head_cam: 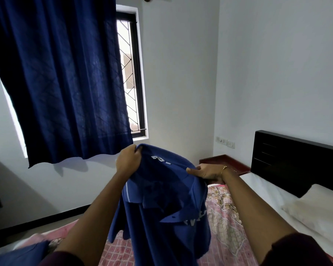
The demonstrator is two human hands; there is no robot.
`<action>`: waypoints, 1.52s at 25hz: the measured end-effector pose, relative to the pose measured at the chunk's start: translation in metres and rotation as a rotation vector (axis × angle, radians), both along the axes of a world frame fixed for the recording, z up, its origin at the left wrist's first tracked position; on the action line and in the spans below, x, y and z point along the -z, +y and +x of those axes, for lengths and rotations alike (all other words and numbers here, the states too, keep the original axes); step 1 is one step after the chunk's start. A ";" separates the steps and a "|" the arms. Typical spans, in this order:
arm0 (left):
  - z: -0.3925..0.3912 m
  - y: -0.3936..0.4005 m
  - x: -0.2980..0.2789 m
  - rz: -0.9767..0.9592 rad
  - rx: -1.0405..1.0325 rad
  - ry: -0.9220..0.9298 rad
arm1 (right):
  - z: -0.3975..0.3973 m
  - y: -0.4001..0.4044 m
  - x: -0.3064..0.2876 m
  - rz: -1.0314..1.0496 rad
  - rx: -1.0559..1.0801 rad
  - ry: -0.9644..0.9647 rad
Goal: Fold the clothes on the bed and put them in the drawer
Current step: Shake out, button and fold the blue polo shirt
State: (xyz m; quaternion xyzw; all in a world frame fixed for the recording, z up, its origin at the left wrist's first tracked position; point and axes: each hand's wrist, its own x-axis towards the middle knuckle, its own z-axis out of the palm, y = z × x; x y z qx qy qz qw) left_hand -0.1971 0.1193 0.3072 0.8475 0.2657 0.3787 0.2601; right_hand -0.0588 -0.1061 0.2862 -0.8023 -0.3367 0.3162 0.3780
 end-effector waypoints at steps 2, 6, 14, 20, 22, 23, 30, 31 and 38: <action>-0.005 0.008 -0.009 -0.063 0.005 -0.044 | 0.003 -0.002 0.010 0.063 -0.116 0.172; -0.023 0.031 -0.025 -0.168 -0.001 -0.135 | -0.011 0.005 -0.020 -0.051 -0.255 -0.073; -0.076 0.035 -0.039 -0.111 0.397 0.105 | -0.005 0.011 -0.065 0.536 0.141 -0.189; -0.111 0.035 -0.024 -0.333 0.686 0.580 | -0.025 0.020 -0.084 0.462 0.474 -0.831; -0.117 0.022 -0.021 -0.333 0.717 0.609 | -0.032 0.017 -0.087 0.433 0.549 -0.888; -0.119 0.017 -0.018 -0.345 0.765 0.631 | -0.033 0.015 -0.088 0.427 0.589 -0.901; -0.125 -0.012 -0.003 -0.452 1.012 0.489 | -0.036 -0.031 -0.088 0.285 0.709 -0.928; -0.126 -0.012 -0.005 -0.533 1.027 0.375 | -0.037 -0.039 -0.087 0.296 0.726 -0.910; -0.115 -0.015 0.002 -0.745 1.056 0.051 | -0.044 -0.070 -0.082 0.455 0.790 -0.812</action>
